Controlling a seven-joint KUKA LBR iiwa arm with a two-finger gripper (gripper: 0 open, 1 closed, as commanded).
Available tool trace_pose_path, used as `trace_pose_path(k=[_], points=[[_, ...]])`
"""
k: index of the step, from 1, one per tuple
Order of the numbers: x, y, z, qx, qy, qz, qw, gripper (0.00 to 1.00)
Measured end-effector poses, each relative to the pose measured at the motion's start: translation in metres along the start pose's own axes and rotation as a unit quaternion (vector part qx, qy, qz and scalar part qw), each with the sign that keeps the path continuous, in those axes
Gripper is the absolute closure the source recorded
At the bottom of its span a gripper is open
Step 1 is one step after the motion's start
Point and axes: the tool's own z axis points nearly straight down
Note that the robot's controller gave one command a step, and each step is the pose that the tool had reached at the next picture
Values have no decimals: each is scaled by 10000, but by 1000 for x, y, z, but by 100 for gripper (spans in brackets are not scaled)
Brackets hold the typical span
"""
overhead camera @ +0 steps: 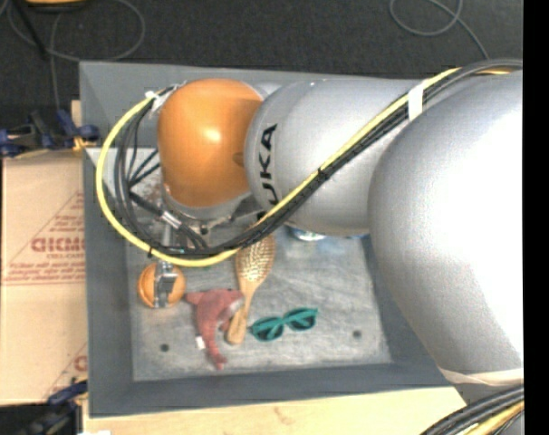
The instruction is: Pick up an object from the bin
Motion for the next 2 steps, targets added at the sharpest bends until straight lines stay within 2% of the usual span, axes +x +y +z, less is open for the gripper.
trace_pose_path(k=[1,2], points=[[-2,-1,-5,-9,-38,23,10000,0],[-8,0,41,-23,-75,218,9997,0]])
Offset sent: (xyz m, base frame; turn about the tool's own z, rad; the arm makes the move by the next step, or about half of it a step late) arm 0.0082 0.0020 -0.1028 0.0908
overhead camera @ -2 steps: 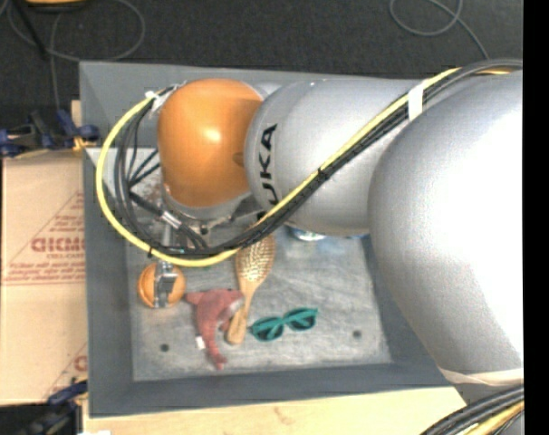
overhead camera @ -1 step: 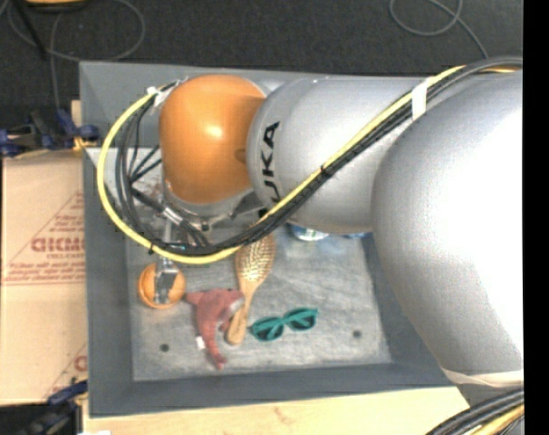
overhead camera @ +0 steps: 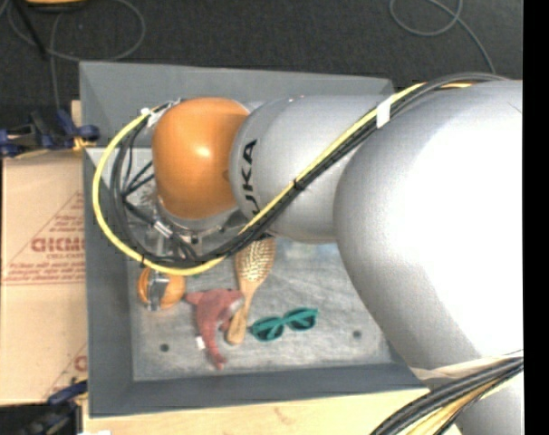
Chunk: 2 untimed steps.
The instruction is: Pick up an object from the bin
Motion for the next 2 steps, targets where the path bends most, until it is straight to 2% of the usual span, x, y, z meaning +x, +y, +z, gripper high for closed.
trace_pose_path(k=[1,2], points=[[-13,-4,51,18,33,-92,10000,0],[-16,-16,53,23,40,1798,9837,100]])
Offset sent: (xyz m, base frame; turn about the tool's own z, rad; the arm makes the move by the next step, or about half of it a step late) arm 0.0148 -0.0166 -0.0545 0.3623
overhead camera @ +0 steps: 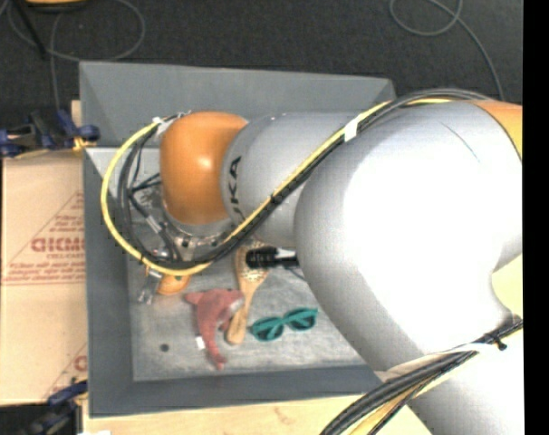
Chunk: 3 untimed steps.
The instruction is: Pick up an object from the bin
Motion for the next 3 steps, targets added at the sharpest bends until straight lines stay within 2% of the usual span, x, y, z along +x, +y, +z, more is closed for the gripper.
trace_pose_path(k=[1,2,3], points=[[0,0,0,-1,0,3,10000,100],[-1,1,-55,7,4,-41,10000,100],[-1,1,-55,7,3,-40,10000,100]])
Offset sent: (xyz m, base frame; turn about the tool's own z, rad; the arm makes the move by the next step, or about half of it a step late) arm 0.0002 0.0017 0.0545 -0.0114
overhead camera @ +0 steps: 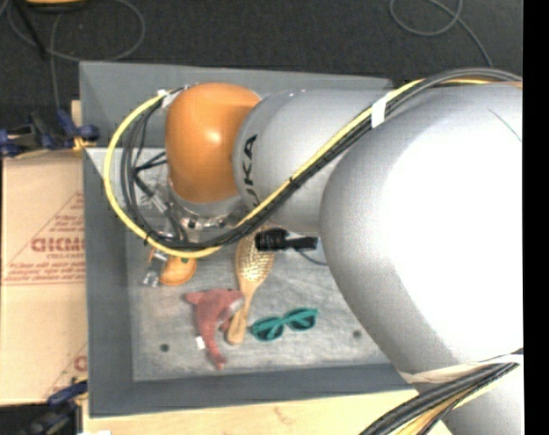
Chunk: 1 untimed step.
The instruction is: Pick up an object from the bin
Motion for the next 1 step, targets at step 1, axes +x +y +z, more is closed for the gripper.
trace_pose_path(k=[1], points=[[-31,0,53,-3,-36,-955,9954,0]])
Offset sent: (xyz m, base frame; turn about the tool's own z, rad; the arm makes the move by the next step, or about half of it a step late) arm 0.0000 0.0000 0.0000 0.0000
